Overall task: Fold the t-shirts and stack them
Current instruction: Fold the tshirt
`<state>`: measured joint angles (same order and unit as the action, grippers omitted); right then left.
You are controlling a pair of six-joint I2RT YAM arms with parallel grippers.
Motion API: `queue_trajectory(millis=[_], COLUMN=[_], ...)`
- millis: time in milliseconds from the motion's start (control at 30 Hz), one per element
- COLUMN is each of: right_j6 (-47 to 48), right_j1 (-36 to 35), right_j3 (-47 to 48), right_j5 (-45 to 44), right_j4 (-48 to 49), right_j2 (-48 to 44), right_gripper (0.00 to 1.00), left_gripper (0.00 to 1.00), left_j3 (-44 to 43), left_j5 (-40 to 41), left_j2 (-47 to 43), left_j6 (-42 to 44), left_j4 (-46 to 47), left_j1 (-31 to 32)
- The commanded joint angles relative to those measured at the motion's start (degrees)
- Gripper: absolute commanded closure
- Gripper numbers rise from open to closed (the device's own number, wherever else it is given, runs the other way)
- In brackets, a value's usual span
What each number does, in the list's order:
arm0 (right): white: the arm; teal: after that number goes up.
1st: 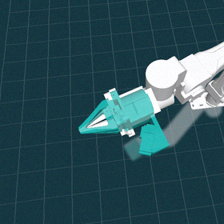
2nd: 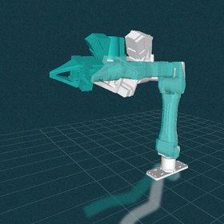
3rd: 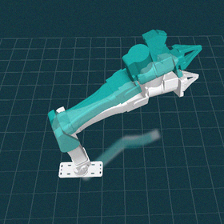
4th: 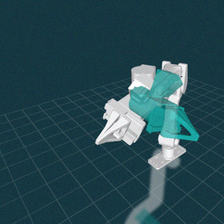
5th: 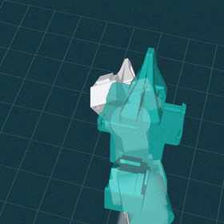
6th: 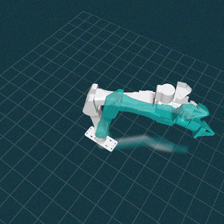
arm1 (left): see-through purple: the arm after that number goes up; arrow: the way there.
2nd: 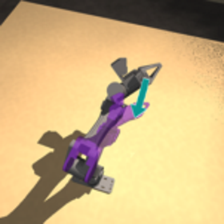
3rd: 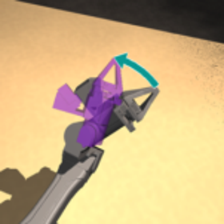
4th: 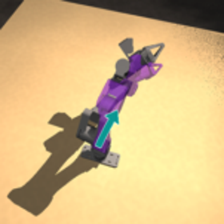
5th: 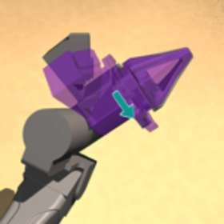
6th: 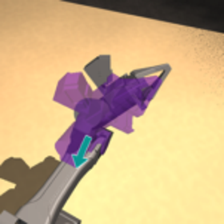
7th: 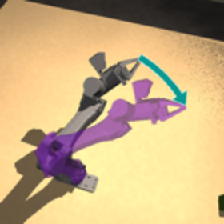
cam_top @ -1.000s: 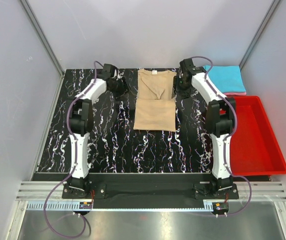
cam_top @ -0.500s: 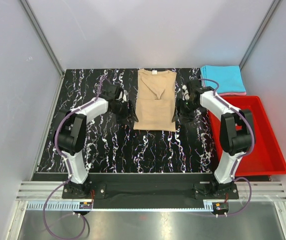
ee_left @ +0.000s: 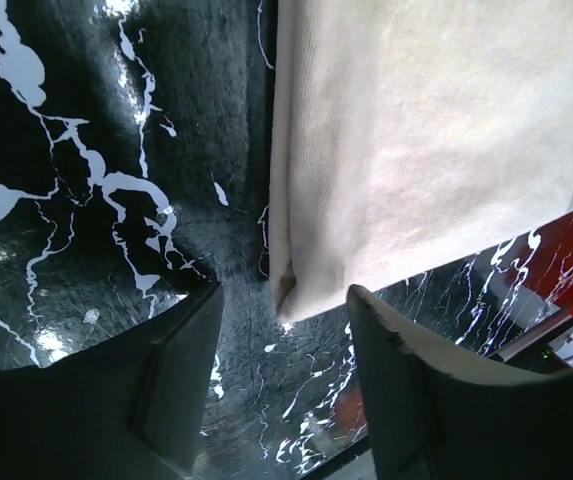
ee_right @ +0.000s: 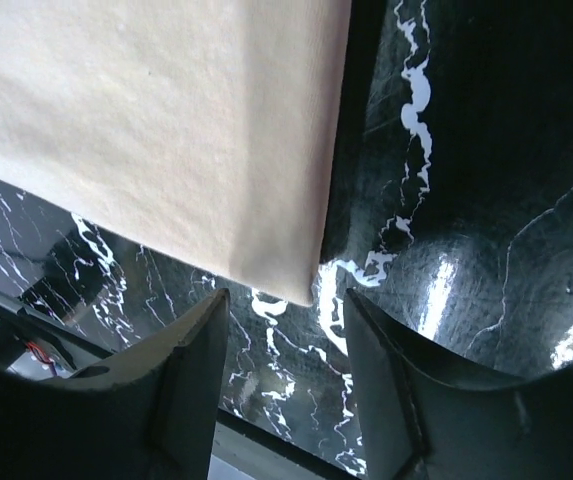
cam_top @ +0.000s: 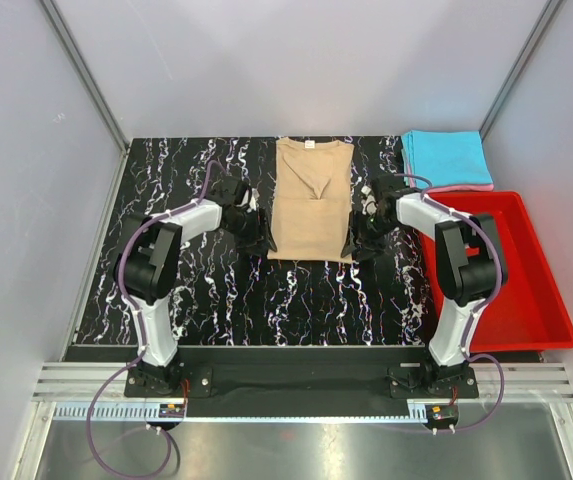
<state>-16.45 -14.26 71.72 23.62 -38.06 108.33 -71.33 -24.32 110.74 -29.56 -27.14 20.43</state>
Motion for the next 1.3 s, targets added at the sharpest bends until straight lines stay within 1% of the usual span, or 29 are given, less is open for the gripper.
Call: queue_trajectory(millis=[0, 33, 133, 167, 267, 300, 333, 367, 400, 433, 467, 500, 567, 700, 733, 800, 933, 1033, 1133, 1233, 1267], right_j6=[0.80, 0.72, 0.89, 0.98, 1.07, 1.07, 1.07, 0.81, 0.80, 0.80, 0.63, 0.45, -0.07, -2.00, -2.62, -3.94, -7.01, -11.39, -14.74, -16.24, -16.77], right_j1=[-0.24, -0.24, -0.24, -0.24, -0.15, -0.24, -0.24, -0.24, -0.24, -0.24, -0.24, -0.24, -0.24, -0.42, -0.42, -0.85, -2.95, -4.89, -5.60, -5.51, -5.60], right_j3=[-0.27, -0.36, -0.79, -0.88, -1.23, -1.32, -1.41, -1.32, -1.58, -1.67, -1.94, -2.98, -4.48, -10.88, -12.21, -15.64, -20.47, -23.38, -25.84, -27.77, -27.95], right_j5=[2.13, 2.22, 2.57, 2.49, 1.96, 1.87, 1.35, 1.00, 0.47, -0.32, -0.76, -1.46, -2.96, -3.66, -4.36, -4.72, -7.52, -7.88, -8.32, -8.24, -8.06], right_j4=[2.91, 3.26, 3.61, 3.52, 3.44, 3.43, 3.26, 3.00, 2.82, 2.21, 1.94, 1.68, 1.24, 1.59, 2.02, 1.94, 0.80, 0.54, 0.18, -0.78, -0.87], right_j2=[0.91, 1.35, 1.53, 1.53, 1.70, 1.79, 1.88, 1.88, 1.97, 1.71, 1.36, 1.01, -0.84, -5.32, -7.59, -9.80, -16.29, -19.64, -23.59, -26.93, -27.38], right_gripper=[0.44, 0.44, 0.46, 0.47, 0.51, 0.60, 0.64, 0.72, 0.86, 0.94, 1.00, 1.00, 1.00, 1.00, 1.00, 1.00, 1.00, 1.00, 0.98, 0.89, 0.87], left_gripper=[0.43, 0.44, 0.51, 0.60, 0.76, 0.87, 0.91, 0.96, 1.00, 1.00, 1.00, 1.00, 1.00, 1.00, 1.00, 1.00, 1.00, 1.00, 0.93, 0.84, 0.83], left_j3=[-1.35, -1.36, -1.70, -1.79, -1.97, -1.97, -1.62, -1.53, -1.44, -1.27, -1.09, -0.74, 1.53, 8.30, 11.18, 14.10, 22.35, 27.10, 30.45, 31.43, 31.34], left_j5=[-0.38, -0.82, -1.35, -1.61, -2.05, -2.23, -2.40, -2.14, -1.53, -0.83, 1.09, 2.07, 3.48, 4.45, 4.54, 3.31, 3.49, 4.36, 4.54, 6.38, 7.34], left_j2=[2.02, 2.20, 3.25, 3.52, 4.57, 4.49, 4.49, 4.23, 3.61, 3.26, 2.73, 1.42, -0.08, -6.04, -6.84, -9.13, -13.00, -16.86, -20.73, -24.77, -25.56], left_j6=[1.26, 1.17, 0.65, 0.65, 0.29, 0.03, -0.06, -0.23, -0.41, -0.41, -0.50, -1.02, -1.72, -3.39, -3.66, -4.19, -5.85, -9.19, -12.09, -13.24, -13.24], left_j4=[2.35, 2.70, 3.14, 2.97, 2.53, 2.53, 2.53, 1.83, 1.13, 0.25, -1.50, -2.30, -3.27, -3.10, -3.01, -2.05, -0.73, 1.47, 1.74, 0.07, -1.68], left_j1=[-0.03, -0.03, -0.03, -0.03, -0.03, -0.03, -0.03, -0.03, -0.03, -0.03, -0.03, -0.03, 0.05, 0.93, 1.11, 2.16, 4.18, 5.85, 6.90, 7.61, 7.70])
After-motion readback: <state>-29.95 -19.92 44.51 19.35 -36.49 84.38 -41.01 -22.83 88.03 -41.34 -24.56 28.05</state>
